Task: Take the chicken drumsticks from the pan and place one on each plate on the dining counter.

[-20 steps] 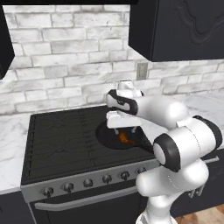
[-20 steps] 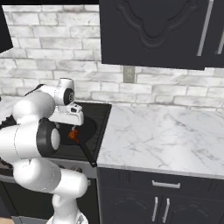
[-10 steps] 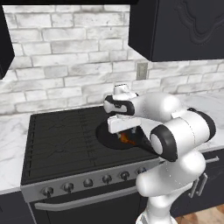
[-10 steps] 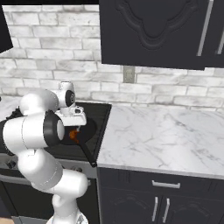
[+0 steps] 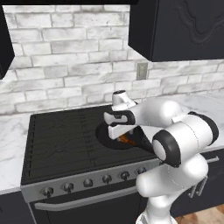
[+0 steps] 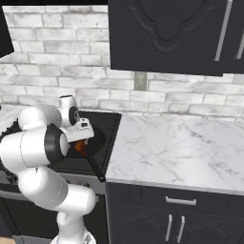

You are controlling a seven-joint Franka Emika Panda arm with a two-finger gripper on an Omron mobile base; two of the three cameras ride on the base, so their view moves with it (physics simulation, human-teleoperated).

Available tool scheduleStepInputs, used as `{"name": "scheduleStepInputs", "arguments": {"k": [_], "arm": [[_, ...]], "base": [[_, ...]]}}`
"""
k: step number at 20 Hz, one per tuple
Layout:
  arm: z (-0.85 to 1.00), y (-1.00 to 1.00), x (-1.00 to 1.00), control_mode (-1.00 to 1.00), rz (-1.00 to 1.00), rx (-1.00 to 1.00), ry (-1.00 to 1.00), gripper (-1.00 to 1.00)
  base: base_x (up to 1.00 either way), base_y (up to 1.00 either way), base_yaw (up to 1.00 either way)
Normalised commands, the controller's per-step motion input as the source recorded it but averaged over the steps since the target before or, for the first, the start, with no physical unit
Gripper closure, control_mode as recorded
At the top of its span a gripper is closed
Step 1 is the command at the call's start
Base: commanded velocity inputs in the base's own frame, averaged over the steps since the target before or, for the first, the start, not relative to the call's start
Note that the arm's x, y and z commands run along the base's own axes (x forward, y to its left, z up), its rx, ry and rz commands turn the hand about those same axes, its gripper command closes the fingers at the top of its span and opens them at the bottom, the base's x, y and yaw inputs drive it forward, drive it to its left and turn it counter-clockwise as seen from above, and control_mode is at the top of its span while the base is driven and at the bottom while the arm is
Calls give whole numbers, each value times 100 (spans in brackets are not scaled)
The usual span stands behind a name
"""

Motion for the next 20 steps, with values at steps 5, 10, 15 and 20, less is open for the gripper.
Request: {"name": "scheduleStepInputs", "arguments": {"k": [5, 10, 15, 20], "arm": [[-20, -5, 9, -100, 12, 3, -6, -100], [-1, -7, 21, -100, 4, 9, 0, -100], [-3, -3, 7, -100, 0, 11, 1, -100], [-21, 1, -5, -100, 0, 8, 0, -100]], "base": [[0, 0, 0], [0, 0, 0], [0, 0, 0], [0, 0, 0]]}}
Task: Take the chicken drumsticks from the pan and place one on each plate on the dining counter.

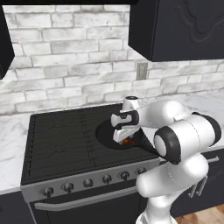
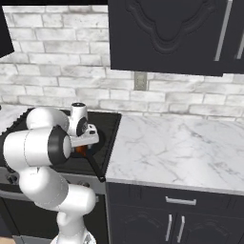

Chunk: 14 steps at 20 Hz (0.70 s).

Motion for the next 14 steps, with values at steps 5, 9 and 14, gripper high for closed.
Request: {"name": "scheduleStepInputs", "arguments": {"k": [5, 9, 14], "arm": [[-22, 10, -18, -100, 0, 2, -6, -100], [-16, 15, -1, -100, 0, 0, -1, -100], [-27, 7, -2, -100, 0, 2, 4, 100]], "base": [[0, 0, 0], [0, 0, 0], [0, 0, 0]]}}
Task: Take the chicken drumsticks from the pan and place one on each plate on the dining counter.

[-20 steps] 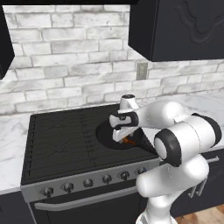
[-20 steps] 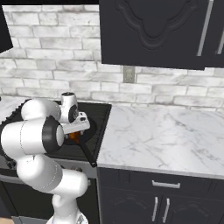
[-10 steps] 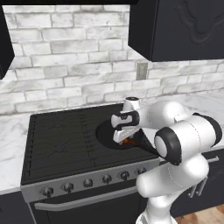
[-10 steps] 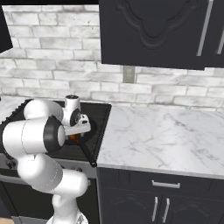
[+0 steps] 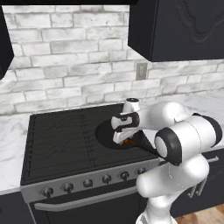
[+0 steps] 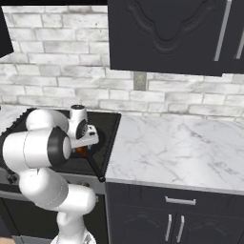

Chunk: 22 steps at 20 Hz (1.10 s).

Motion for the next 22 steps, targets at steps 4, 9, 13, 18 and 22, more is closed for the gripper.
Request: {"name": "scheduleStepInputs", "arguments": {"k": [4, 9, 13, 18, 22], "arm": [[-22, 0, -2, -100, 7, 15, 29, 100], [11, 16, 1, -100, 23, 13, 8, 100], [66, 31, -32, -100, 25, 1, -11, 100], [69, 42, -57, -100, 27, -5, -28, 100], [44, 36, -55, -100, 7, -24, -12, 100]], "base": [[0, 0, 0], [0, 0, 0], [0, 0, 0], [0, 0, 0], [0, 0, 0]]}}
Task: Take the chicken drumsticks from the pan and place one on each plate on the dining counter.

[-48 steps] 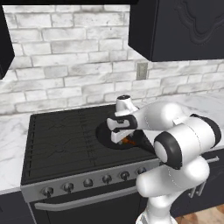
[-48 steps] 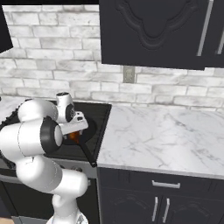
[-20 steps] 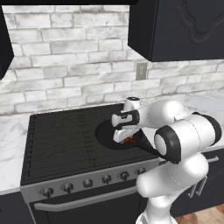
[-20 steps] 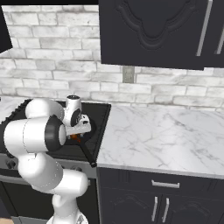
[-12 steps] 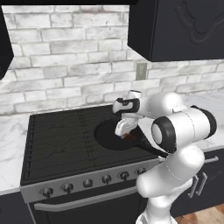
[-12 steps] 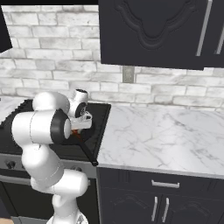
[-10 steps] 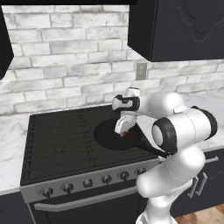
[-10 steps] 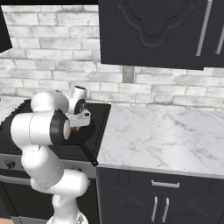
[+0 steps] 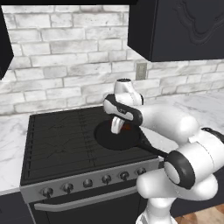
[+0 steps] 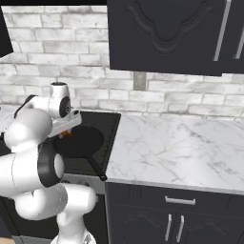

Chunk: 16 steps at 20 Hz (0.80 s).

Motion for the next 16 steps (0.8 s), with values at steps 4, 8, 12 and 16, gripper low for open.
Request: {"name": "scheduleStepInputs", "arguments": {"k": [4, 8, 12, 16], "arm": [[51, 9, -51, -100, -2, -4, 8, 100], [43, 0, -52, -100, -4, 0, 17, 100], [26, 1, -55, -100, -6, 0, 10, 100], [1, 8, -29, -100, -3, 0, 0, 100]], "base": [[0, 0, 0], [0, 0, 0], [0, 0, 0], [0, 0, 0]]}}
